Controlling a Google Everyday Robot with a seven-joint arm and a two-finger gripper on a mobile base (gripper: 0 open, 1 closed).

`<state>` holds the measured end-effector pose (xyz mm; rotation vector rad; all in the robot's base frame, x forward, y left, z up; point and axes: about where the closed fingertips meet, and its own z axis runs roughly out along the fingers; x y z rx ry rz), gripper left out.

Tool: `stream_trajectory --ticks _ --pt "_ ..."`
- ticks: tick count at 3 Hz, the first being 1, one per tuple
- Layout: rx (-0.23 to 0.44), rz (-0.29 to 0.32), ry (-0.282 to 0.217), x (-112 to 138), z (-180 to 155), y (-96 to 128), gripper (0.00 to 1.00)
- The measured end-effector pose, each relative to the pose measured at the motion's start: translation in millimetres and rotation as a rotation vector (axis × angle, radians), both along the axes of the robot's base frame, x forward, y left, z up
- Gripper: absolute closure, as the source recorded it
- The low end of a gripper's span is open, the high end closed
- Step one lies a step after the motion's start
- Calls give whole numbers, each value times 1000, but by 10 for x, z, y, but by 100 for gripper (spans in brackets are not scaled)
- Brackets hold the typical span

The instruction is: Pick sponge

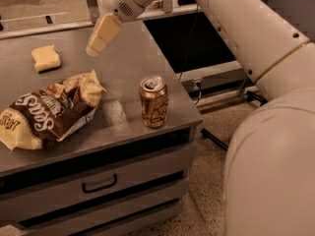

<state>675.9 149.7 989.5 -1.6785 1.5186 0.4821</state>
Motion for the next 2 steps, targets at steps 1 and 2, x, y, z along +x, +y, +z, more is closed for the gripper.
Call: stream_trajectory --ticks 1,2 --pt "37 -13 -12 359 -122 151 0" --pt "127 -64 -40 941 -178 324 0"
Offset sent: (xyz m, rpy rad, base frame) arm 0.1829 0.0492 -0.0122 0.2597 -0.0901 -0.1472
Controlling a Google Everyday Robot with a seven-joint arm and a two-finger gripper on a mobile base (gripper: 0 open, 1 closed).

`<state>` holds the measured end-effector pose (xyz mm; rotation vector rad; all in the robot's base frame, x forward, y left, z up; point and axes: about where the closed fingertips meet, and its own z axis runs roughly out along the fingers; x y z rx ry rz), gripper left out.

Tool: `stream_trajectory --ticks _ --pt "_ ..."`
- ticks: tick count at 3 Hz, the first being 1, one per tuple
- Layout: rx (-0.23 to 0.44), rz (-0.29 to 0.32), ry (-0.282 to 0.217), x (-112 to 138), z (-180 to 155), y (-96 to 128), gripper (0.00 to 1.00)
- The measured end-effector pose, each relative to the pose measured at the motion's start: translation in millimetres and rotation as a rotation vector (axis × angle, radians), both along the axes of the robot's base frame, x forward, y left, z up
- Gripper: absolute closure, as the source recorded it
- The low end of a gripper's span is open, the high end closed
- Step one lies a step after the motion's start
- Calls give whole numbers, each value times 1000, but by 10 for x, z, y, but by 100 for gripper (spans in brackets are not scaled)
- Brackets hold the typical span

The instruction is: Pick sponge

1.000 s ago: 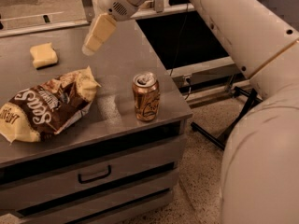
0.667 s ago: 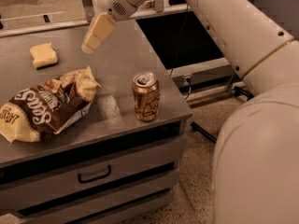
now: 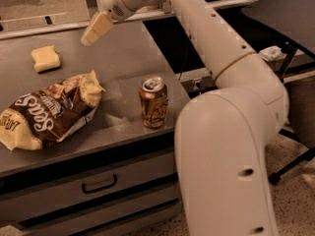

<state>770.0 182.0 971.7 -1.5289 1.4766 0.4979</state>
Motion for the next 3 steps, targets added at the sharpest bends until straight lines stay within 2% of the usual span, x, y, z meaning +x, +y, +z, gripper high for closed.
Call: stream_trajectory --ticks 1,2,3 --pt "72 -76 -30 469 -11 262 0" --pt "87 -89 -37 546 5 313 0" --pt "86 -76 -3 520 -162 441 0"
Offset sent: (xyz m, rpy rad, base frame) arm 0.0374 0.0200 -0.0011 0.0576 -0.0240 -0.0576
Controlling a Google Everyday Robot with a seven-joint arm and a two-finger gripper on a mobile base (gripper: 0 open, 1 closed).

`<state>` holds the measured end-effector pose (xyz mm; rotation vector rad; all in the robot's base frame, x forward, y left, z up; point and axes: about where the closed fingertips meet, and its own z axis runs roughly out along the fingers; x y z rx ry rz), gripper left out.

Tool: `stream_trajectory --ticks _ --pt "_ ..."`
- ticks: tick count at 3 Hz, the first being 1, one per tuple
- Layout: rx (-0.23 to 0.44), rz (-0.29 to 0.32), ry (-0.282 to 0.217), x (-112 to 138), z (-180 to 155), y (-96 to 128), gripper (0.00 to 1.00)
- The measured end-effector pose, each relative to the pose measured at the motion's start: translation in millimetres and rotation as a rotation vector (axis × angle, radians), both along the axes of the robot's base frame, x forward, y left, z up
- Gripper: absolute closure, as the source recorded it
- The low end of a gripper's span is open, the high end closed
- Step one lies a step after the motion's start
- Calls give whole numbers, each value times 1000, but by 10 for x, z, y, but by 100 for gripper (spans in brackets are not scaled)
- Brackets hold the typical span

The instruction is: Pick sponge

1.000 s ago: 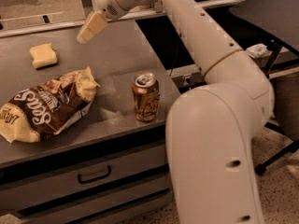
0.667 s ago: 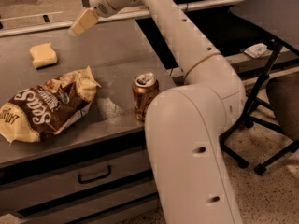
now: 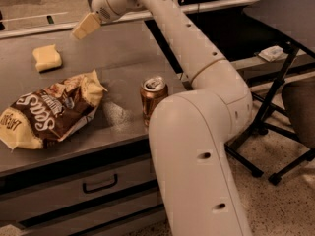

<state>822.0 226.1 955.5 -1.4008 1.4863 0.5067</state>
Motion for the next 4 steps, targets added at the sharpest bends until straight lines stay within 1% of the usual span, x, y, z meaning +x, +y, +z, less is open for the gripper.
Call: stream_trajectory --ticks 1,2,3,4 --pt "-5 -3 18 8 -150 135 0" --pt "22 -5 27 34 -258 288 0" --pt "72 -13 39 56 -327 400 0" --pt "116 -22 50 22 -387 452 0"
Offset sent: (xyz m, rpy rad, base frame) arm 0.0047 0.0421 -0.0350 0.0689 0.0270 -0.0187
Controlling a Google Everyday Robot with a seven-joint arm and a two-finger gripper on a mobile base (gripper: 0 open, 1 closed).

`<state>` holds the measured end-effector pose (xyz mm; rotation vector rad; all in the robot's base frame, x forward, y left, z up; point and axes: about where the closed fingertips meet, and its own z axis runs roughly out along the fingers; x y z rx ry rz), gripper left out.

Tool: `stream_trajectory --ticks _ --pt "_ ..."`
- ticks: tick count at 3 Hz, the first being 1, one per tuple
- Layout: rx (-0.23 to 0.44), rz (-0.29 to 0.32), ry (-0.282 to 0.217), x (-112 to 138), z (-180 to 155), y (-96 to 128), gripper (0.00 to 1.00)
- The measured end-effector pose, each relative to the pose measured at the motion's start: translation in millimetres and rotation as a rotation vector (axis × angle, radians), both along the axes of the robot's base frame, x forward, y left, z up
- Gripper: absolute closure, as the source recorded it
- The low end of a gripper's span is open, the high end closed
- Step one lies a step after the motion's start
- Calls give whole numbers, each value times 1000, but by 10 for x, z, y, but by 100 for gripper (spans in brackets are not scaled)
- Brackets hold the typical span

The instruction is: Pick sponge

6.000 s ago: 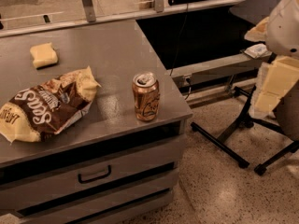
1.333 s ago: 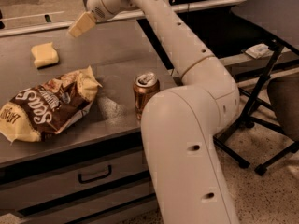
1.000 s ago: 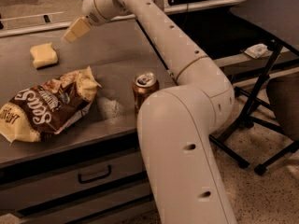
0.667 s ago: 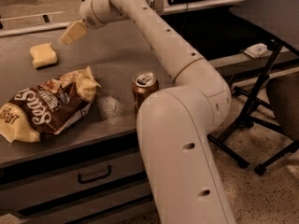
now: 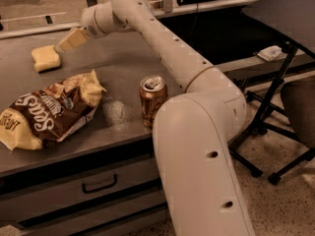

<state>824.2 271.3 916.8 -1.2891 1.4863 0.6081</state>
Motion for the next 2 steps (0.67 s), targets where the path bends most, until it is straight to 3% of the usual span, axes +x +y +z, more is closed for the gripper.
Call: stream_trajectory --ticks 2 --pt "23 21 15 -53 -102 54 0"
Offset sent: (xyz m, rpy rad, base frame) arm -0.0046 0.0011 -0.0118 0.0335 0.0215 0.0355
